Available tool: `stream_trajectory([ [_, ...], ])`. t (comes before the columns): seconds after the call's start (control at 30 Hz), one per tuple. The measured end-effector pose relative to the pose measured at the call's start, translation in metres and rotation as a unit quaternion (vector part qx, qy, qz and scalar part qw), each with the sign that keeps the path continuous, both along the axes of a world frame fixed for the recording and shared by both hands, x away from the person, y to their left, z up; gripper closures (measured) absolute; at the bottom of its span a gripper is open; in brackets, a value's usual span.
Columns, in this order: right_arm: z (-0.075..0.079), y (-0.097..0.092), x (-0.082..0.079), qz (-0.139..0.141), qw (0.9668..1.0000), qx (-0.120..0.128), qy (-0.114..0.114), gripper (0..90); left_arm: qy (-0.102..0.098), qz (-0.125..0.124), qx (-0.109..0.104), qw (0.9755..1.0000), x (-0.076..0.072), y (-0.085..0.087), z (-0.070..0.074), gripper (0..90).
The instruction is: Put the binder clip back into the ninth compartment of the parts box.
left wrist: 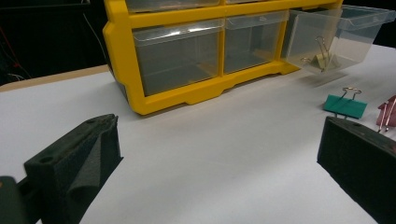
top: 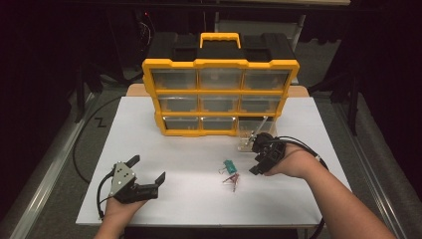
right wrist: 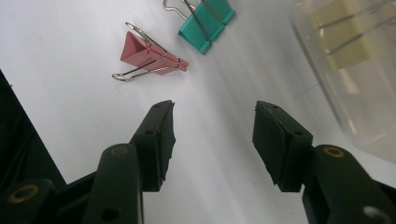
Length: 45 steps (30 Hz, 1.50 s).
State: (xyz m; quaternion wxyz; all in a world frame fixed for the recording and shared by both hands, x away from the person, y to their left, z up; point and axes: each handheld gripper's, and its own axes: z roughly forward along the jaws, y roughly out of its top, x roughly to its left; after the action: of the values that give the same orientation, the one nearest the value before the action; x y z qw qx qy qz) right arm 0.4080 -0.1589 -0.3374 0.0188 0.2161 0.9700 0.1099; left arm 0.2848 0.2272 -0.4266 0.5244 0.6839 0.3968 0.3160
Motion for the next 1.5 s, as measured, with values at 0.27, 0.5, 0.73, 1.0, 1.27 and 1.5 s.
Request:
stream_trajectory([
  [0.27, -0.015, 0.003, -0.005, 0.003, 0.9999, -0.007, 0.009, 45.3, -0.001, 0.0, -0.001, 1.0, 0.0, 0.0, 0.0, 0.3],
  [0.5, -0.026, 0.003, -0.009, -0.004, 0.9998, -0.006, 0.018, 36.4, 0.0, -0.001, 0.0, 1.0, 0.0, 0.0, 0.0, 0.3],
  [0.73, -0.029, 0.006, -0.011, -0.003, 0.9997, -0.011, 0.023, 24.7, 0.0, -0.002, 0.0, 1.0, 0.0, -0.001, 0.0, 0.3],
  [1.0, -0.023, 0.013, -0.012, -0.001, 0.9998, -0.004, 0.018, 21.3, 0.0, -0.002, 0.0, 1.0, 0.0, -0.001, 0.0, 0.3],
  [1.27, -0.019, 0.023, -0.012, 0.007, 0.9999, 0.003, 0.013, 20.4, 0.0, -0.003, -0.001, 1.0, 0.0, -0.001, 0.0, 0.3],
  [1.5, -0.017, 0.036, -0.01, 0.011, 0.9998, 0.011, 0.01, 18.5, -0.001, -0.004, -0.001, 1.0, 0.0, -0.001, 0.0, 0.3],
])
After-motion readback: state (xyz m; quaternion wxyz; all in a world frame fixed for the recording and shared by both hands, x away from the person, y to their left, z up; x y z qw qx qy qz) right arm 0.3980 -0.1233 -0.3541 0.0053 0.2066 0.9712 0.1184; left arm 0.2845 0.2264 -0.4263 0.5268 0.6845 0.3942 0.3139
